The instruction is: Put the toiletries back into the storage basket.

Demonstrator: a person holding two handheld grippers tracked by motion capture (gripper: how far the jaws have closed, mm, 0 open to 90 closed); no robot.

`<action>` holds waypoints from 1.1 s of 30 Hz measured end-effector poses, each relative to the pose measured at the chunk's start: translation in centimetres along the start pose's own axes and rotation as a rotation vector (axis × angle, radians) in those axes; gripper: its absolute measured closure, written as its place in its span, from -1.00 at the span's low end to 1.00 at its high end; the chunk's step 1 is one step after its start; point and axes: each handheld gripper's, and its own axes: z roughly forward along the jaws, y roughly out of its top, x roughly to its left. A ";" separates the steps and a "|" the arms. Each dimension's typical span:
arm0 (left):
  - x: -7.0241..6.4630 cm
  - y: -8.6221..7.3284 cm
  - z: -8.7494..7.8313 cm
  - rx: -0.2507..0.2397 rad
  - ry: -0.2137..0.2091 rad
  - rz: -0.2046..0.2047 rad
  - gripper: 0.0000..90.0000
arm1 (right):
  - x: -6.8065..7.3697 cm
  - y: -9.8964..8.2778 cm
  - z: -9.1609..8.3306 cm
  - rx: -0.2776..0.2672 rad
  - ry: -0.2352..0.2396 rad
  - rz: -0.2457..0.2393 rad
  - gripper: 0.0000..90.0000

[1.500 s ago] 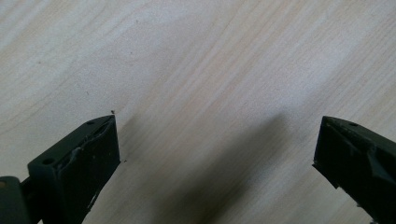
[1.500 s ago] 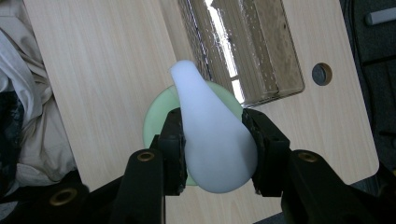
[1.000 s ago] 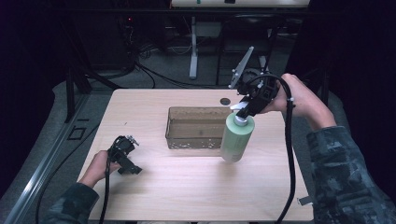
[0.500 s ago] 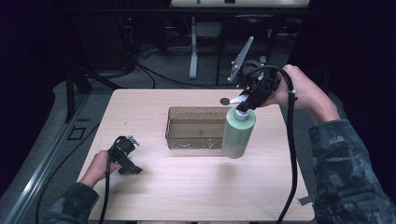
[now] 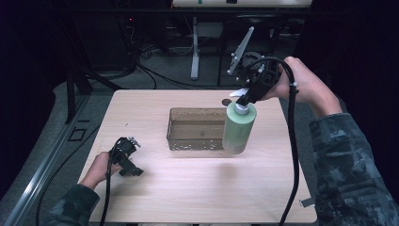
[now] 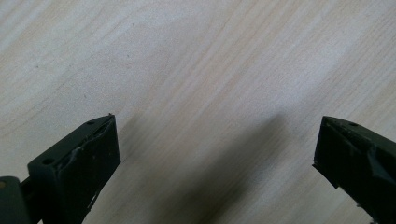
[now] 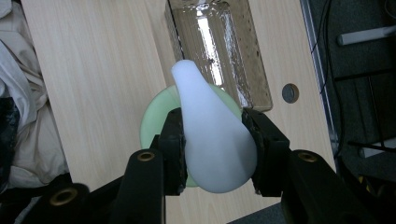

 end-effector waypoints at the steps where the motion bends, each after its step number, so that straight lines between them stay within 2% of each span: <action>1: 0.0 0.0 0.0 0.001 0.000 0.000 -1.00 | 0.0 0.1 0.0 0.002 -0.001 0.000 0.38; 10: 0.0 0.0 0.0 0.000 -0.001 0.000 -1.00 | -0.7 0.5 0.0 0.003 -0.013 0.007 0.39; 17: 0.0 0.0 0.0 0.002 -0.002 -0.001 -1.00 | -1.4 0.5 0.2 0.002 -0.030 0.031 0.39; 23: 0.0 0.0 0.0 0.002 0.000 0.001 -1.00 | -1.7 0.8 0.3 -0.004 -0.068 0.041 0.39; 33: 0.0 0.0 0.0 0.002 0.001 0.000 -1.00 | -2.3 1.3 0.4 -0.019 -0.090 0.061 0.39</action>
